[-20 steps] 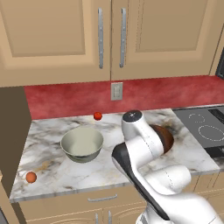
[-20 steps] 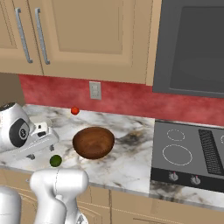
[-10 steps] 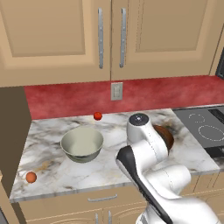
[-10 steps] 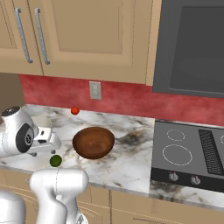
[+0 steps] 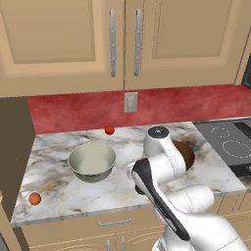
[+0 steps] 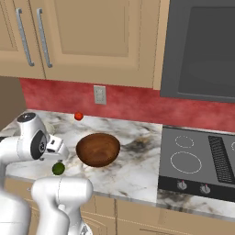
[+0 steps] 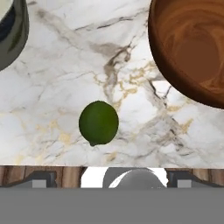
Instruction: Pick both bowls and place them on the counter. Then place the lime in one bowl and place the egg in the other bowl.
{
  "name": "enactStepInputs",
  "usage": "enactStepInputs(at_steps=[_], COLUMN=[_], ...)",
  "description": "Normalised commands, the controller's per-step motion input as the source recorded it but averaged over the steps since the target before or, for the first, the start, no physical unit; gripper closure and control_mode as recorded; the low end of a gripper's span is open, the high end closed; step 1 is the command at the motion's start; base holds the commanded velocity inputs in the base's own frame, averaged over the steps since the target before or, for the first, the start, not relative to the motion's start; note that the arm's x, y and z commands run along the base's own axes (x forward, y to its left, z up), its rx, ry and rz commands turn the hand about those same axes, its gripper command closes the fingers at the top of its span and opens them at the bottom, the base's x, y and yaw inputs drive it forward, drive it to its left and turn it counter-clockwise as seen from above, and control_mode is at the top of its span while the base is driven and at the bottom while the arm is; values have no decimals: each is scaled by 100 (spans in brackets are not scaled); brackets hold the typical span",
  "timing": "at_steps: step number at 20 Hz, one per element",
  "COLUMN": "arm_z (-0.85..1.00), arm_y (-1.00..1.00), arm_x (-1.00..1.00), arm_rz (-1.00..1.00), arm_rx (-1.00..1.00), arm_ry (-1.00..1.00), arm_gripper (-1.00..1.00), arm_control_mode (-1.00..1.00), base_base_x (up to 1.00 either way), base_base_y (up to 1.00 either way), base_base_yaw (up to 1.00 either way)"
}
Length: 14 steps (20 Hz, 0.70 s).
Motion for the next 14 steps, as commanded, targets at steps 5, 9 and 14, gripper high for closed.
enactStepInputs(at_steps=[5, 9, 14], arm_z=[-34, -35, -34], arm_y=[5, 7, 7], arm_x=[19, 9, 11], arm_rz=[-6, -6, -5], arm_rx=[0, 0, 0], arm_ry=[4, 7, 8], arm_gripper=[-100, -100, -100], arm_control_mode=[-100, -100, -100], base_base_x=[0, 0, 0], base_base_y=[0, 0, 0], base_base_yaw=[0, 0, 0])
